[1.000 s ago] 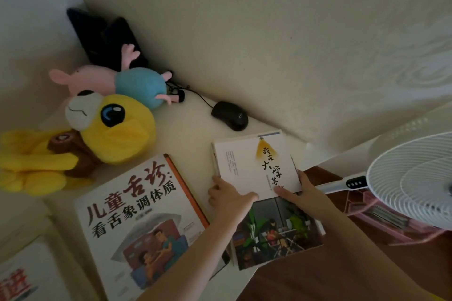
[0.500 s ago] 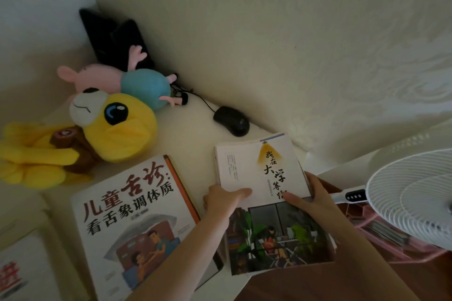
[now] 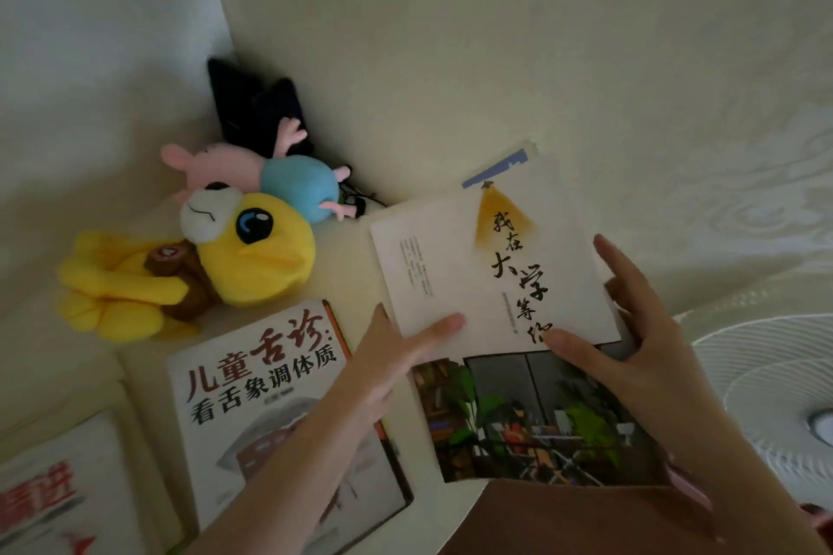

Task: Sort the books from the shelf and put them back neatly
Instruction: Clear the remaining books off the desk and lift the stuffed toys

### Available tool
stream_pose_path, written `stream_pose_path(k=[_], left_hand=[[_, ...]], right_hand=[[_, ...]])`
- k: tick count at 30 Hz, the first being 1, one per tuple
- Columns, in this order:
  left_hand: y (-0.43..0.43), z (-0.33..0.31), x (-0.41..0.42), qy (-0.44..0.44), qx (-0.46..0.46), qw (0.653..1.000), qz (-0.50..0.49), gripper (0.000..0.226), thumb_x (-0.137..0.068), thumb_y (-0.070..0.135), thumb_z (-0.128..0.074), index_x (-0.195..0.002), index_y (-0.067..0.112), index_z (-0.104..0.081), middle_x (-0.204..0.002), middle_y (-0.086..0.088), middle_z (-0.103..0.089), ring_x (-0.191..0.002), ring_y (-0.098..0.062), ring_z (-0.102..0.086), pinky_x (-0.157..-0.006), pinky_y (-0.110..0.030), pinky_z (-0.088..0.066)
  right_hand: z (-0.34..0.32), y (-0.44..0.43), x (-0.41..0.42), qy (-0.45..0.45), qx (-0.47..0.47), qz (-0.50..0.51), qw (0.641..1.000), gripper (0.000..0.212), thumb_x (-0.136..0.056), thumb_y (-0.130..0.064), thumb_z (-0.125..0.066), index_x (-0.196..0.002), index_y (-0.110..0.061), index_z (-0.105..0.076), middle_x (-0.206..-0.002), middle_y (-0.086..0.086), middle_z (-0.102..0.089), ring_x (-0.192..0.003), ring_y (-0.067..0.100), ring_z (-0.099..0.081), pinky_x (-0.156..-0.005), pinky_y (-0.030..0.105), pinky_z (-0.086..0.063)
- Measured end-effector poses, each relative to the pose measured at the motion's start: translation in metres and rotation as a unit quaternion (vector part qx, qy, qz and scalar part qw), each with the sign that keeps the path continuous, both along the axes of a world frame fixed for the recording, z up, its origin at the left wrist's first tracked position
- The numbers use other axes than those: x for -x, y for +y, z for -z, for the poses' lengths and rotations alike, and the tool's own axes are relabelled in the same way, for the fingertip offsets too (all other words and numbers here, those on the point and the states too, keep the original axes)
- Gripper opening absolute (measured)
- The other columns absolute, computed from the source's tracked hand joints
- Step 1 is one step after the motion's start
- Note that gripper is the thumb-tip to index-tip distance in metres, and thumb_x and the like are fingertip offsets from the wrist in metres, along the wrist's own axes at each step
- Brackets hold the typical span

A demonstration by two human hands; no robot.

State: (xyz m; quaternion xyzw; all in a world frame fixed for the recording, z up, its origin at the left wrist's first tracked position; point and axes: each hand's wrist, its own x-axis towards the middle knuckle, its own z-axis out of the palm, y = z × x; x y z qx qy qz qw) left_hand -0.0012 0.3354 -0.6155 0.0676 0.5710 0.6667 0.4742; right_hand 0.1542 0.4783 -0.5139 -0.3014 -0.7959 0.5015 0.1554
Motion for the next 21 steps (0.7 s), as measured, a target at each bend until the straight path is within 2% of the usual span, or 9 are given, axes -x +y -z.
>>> stream_pose_path(k=[3,6,10,12,14,17,18,20,21], left_hand=[[-0.031,-0.042,0.023,0.137,0.018,0.986,-0.098,0.081,-0.058,0.034,-0.089,-0.127,0.024,-0.048,-0.116,0.007,-0.067,-0.104,-0.01,-0.065,-0.086,-0.032,-0.055],[-0.072,-0.079,0.039,0.24,0.019,0.96,-0.143,0.077,-0.06,0.029,-0.081,-0.128,0.03,-0.046,-0.115,0.019,-0.064,-0.102,0.003,-0.062,-0.075,-0.014,-0.053],[-0.13,-0.087,0.047,0.299,0.096,0.93,-0.192,0.076,-0.058,0.031,-0.08,-0.125,0.037,-0.043,-0.104,0.028,-0.065,-0.1,0.005,-0.062,-0.077,-0.013,-0.052],[-0.149,-0.084,0.046,0.299,0.148,0.926,-0.175,0.079,-0.063,0.026,-0.082,-0.131,0.027,-0.041,-0.105,0.021,-0.061,-0.096,0.001,-0.062,-0.085,-0.021,-0.052],[-0.164,-0.08,0.041,0.242,0.191,0.94,-0.148,0.083,-0.061,0.03,-0.087,-0.131,0.019,-0.044,-0.097,0.017,-0.056,-0.082,0.006,-0.054,-0.09,-0.025,-0.047],[-0.18,-0.065,0.044,0.19,0.213,0.948,-0.14,0.134,-0.022,0.071,-0.082,-0.133,0.004,-0.049,-0.118,-0.002,-0.062,-0.093,-0.01,-0.059,-0.082,-0.025,-0.047],[-0.182,-0.066,0.045,0.186,0.216,0.948,-0.139,0.135,-0.018,0.074,-0.079,-0.131,0.004,-0.052,-0.12,-0.003,-0.064,-0.095,-0.012,-0.061,-0.082,-0.025,-0.049],[-0.182,-0.071,0.047,0.197,0.198,0.951,-0.132,0.099,-0.021,0.066,-0.08,-0.102,0.012,-0.062,-0.084,0.011,-0.071,-0.08,-0.012,-0.066,-0.072,-0.023,-0.054],[-0.18,-0.074,0.048,0.204,0.189,0.952,-0.129,0.08,-0.03,0.054,-0.082,-0.096,0.015,-0.059,-0.07,0.016,-0.065,-0.074,-0.015,-0.064,-0.07,-0.022,-0.053]], right_hand=[[-0.005,-0.021,0.022,0.048,0.034,-0.008,0.998,0.073,-0.069,-0.022,-0.071,-0.133,-0.035,-0.039,-0.114,-0.018,-0.058,-0.093,-0.013,-0.06,-0.062,0.007,-0.05],[0.002,-0.051,0.049,0.097,0.033,-0.024,0.994,0.063,-0.074,-0.012,-0.07,-0.118,-0.04,-0.035,-0.114,-0.017,-0.052,-0.095,-0.014,-0.058,-0.065,0.007,-0.05],[0.026,-0.089,0.078,0.12,0.051,-0.052,0.99,0.067,-0.079,0.004,-0.071,-0.117,-0.035,-0.033,-0.115,-0.017,-0.048,-0.096,-0.017,-0.056,-0.068,0.007,-0.05],[0.051,-0.104,0.086,0.084,0.079,-0.085,0.99,0.072,-0.08,0.003,-0.07,-0.132,-0.027,-0.031,-0.117,-0.018,-0.052,-0.098,-0.017,-0.056,-0.072,0.006,-0.049],[0.075,-0.117,0.091,0.017,0.116,-0.118,0.986,0.067,-0.079,0.0,-0.072,-0.138,-0.003,-0.039,-0.112,-0.023,-0.06,-0.094,-0.017,-0.058,-0.073,0.004,-0.047],[0.086,-0.129,0.099,-0.029,0.158,-0.123,0.979,0.046,-0.076,0.0,-0.075,-0.117,-0.011,-0.058,-0.09,-0.022,-0.071,-0.081,-0.014,-0.063,-0.07,0.005,-0.049],[0.089,-0.127,0.103,-0.027,0.168,-0.12,0.978,0.04,-0.077,0.008,-0.071,-0.11,-0.013,-0.06,-0.085,-0.02,-0.072,-0.078,-0.013,-0.064,-0.073,0.011,-0.052],[0.086,-0.126,0.108,-0.019,0.181,-0.122,0.976,0.038,-0.078,0.012,-0.067,-0.11,-0.006,-0.062,-0.087,-0.012,-0.075,-0.081,-0.005,-0.068,-0.074,0.019,-0.055],[0.085,-0.126,0.111,-0.006,0.183,-0.128,0.975,0.039,-0.078,0.011,-0.068,-0.114,-0.003,-0.06,-0.091,-0.01,-0.075,-0.086,0.0,-0.069,-0.071,0.017,-0.055]])
